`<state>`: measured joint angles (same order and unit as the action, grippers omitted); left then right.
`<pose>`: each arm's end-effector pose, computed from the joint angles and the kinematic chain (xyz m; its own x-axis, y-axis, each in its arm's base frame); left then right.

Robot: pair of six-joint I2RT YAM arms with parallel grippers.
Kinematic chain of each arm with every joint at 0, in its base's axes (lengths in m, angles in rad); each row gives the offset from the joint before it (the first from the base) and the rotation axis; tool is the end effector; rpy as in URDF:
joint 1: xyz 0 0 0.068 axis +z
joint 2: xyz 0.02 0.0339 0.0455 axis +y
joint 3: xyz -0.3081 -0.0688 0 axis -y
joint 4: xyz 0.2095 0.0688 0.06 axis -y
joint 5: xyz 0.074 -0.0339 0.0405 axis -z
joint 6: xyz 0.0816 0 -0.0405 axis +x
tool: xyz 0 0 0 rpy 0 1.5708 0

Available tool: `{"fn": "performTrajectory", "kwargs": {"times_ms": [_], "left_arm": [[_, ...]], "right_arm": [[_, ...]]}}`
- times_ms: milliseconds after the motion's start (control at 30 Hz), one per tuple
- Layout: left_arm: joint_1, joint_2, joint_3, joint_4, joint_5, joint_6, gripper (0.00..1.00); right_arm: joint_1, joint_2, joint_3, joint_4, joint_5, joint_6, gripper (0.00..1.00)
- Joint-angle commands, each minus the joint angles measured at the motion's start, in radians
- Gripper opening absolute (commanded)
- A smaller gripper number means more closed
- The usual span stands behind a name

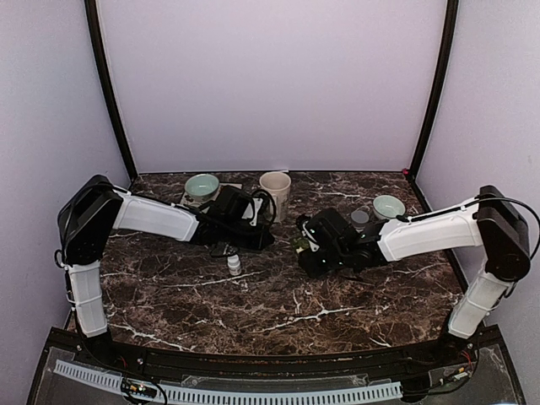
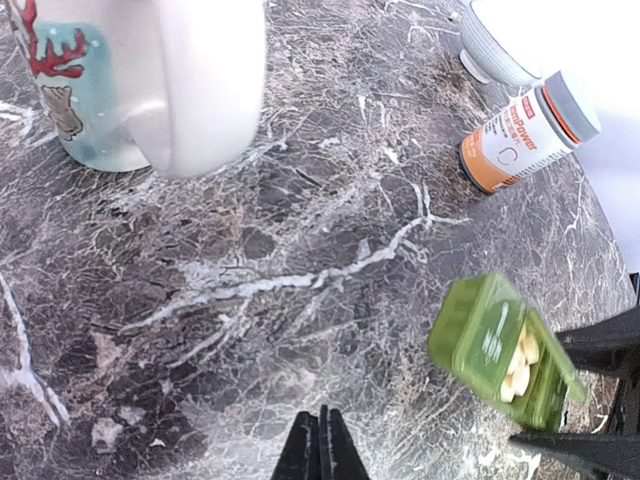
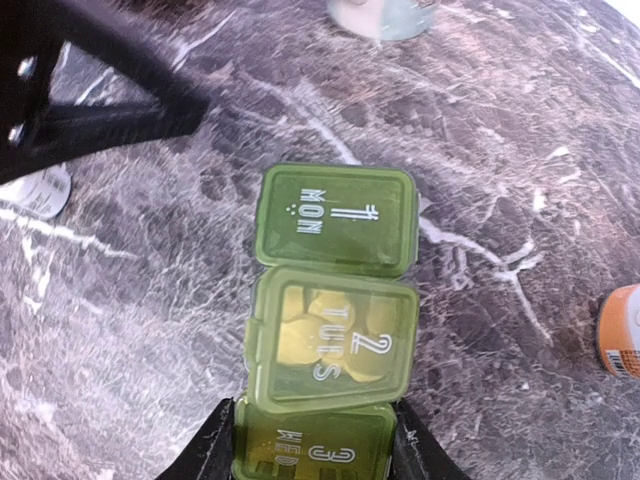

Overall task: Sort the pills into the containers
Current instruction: Pick up the pill container from the center of the board, then adjust the pill container at the center of the board.

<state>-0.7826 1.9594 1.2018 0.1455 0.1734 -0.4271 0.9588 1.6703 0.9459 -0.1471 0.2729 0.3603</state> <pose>0.3138 -0.3319 0.2096 -0.7000 0.1207 -0.7039 0.5545 0.7129 -0.4293 0.2165 0.2701 0.2094 -0.6542 -0.3411 -0.6751 -0.4893 0.8714 0.0339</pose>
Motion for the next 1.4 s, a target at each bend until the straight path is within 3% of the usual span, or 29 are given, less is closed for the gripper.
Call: {"fn": "performTrajectory", "kwargs": {"times_ms": [0,133,233,333,433,533,633,733,867,1000,1200,1367], "left_arm": [[0.0,-0.054,-0.024,0.027,0.005,-0.01,0.0],[0.004,-0.057,-0.031,0.042,0.013,-0.015,0.0],[0.006,-0.061,-0.034,0.043,0.015,-0.015,0.0],[0.007,-0.06,-0.036,0.047,0.021,-0.016,0.0],[0.008,-0.06,-0.037,0.049,0.024,-0.018,0.0],[0.008,-0.059,-0.042,0.055,0.031,-0.021,0.0],[0.008,-0.061,-0.043,0.052,0.031,-0.019,0.0],[0.008,-0.065,-0.05,0.055,0.032,-0.021,0.0],[0.008,-0.065,-0.051,0.057,0.03,-0.02,0.0],[0.007,-0.065,-0.057,0.057,0.029,-0.02,0.0],[0.011,-0.082,-0.08,0.058,0.013,-0.02,0.0],[0.021,-0.091,-0.088,0.063,0.012,-0.029,0.0]], "right_arm": [[0.009,0.023,0.035,-0.029,0.005,-0.022,0.28],[0.014,0.041,0.046,-0.005,-0.067,-0.037,0.28],[0.017,0.062,0.072,-0.055,0.018,-0.019,0.28],[0.03,0.071,0.083,-0.026,-0.054,-0.029,0.28],[0.021,0.088,0.092,-0.064,0.014,0.003,0.28],[0.027,0.09,0.081,0.003,-0.12,-0.003,0.28],[0.037,0.137,0.117,-0.071,-0.018,0.015,0.28],[0.041,0.121,0.09,0.01,-0.12,0.015,0.29],[0.023,0.144,0.109,-0.057,-0.007,0.045,0.29],[0.049,0.135,0.097,0.017,-0.135,0.011,0.3],[0.004,0.082,0.031,0.061,-0.086,0.06,0.3],[0.052,0.131,0.117,0.018,-0.084,0.034,0.3]]}}
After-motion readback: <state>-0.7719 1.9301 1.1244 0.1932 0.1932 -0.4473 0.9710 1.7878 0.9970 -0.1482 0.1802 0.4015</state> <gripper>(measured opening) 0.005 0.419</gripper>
